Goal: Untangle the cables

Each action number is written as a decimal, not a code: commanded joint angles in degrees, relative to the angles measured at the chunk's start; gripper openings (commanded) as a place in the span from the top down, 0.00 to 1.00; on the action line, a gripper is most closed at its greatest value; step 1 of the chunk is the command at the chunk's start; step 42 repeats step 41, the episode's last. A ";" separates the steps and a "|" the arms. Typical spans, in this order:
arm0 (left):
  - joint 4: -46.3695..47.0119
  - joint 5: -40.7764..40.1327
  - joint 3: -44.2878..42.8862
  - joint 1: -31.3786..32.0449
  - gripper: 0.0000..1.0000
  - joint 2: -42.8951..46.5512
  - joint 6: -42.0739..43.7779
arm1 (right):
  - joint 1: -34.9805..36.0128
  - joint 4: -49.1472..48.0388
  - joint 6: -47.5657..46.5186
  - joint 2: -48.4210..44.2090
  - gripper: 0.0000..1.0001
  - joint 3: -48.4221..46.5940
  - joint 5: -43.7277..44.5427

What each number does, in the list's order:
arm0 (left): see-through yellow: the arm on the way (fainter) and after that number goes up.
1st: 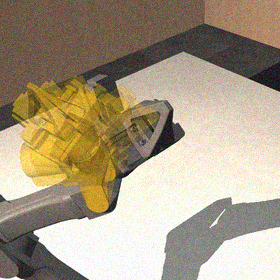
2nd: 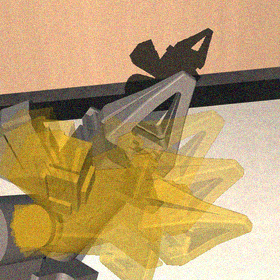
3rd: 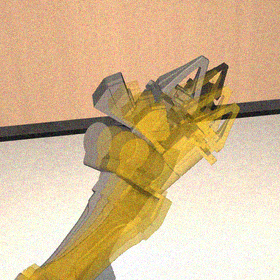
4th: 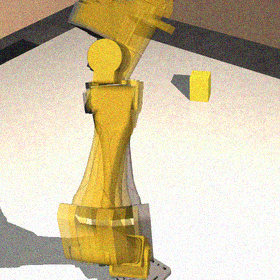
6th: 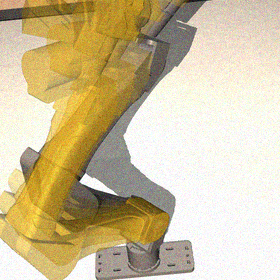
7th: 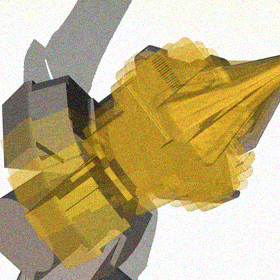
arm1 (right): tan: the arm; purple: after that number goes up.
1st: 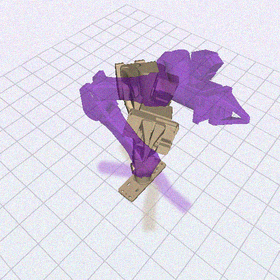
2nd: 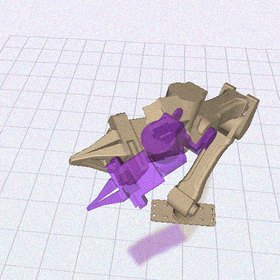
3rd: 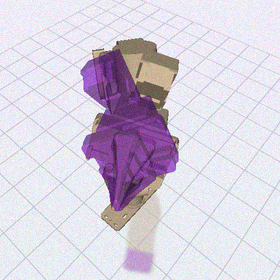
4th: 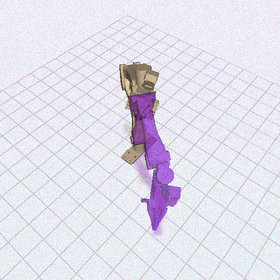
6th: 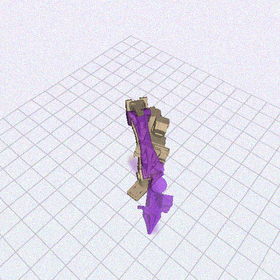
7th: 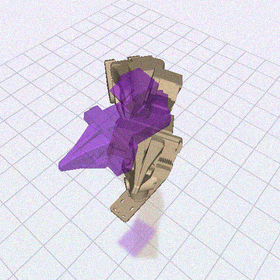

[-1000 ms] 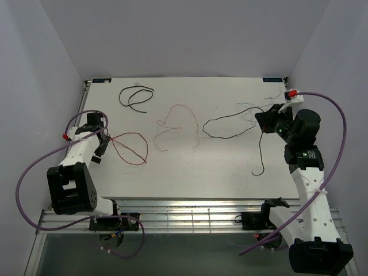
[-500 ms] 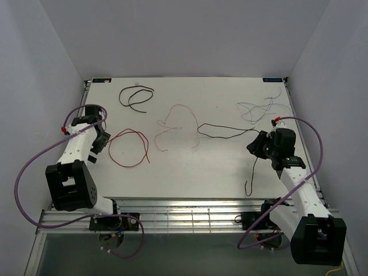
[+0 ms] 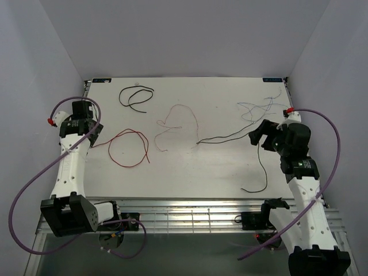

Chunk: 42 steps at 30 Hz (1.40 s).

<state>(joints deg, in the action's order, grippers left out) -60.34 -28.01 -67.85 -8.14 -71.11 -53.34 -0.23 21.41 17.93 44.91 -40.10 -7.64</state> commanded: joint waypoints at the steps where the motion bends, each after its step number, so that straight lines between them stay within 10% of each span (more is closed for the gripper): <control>1: 1.62 -1.43 -2.11 -0.21 0.02 3.87 1.92 | 0.23 2.41 -4.47 -4.47 0.10 -6.39 -4.30; 11: 5.84 2.69 -2.63 -0.29 0.02 8.88 5.26 | 0.23 4.61 -8.00 -5.88 0.10 -13.78 -21.54; 21: 10.94 10.16 -1.23 -0.21 0.02 12.31 14.31 | 0.23 6.71 -3.26 -5.79 0.10 -15.18 -5.12; 42: 15.33 13.16 -0.35 -0.21 0.02 17.59 18.19 | 0.23 6.28 -4.22 -6.58 0.10 -15.01 -1.59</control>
